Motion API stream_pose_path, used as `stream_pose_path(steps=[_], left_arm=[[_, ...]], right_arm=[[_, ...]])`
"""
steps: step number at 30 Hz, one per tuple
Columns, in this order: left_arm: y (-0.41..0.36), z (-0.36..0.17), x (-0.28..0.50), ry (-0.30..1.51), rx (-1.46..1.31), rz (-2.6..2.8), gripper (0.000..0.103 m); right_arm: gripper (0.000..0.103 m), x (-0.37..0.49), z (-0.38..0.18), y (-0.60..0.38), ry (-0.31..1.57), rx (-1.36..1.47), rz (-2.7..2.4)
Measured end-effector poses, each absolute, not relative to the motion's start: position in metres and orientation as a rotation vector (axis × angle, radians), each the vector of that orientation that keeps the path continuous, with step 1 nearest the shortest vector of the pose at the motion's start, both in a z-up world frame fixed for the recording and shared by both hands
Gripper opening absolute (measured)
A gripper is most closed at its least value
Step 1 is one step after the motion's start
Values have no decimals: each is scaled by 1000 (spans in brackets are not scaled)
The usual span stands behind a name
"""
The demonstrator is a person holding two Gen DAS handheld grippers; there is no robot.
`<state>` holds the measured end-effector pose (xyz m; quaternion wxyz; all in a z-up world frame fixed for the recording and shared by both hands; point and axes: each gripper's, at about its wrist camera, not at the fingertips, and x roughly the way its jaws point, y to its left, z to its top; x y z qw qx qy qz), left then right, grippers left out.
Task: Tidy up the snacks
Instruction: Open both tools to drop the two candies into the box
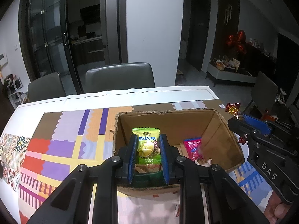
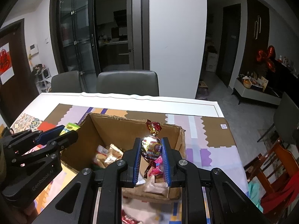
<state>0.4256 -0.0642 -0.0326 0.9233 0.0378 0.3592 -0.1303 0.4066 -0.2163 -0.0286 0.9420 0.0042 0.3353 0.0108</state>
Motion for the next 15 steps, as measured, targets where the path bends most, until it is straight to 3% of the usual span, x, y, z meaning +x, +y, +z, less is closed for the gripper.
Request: stream_pose_path(steps=[11,14,15], left_arm=[[-66,-43,437,759,69,-285,26],[-63,-41,436,751,53,-274,42],[-63,-41,436,747,52,-267,47]], right_arm=[[23,426,-41,-216,707,1,20],[24,428,-43,-216,710,-4,18],[29,428,-43,-217,712,-1,18]])
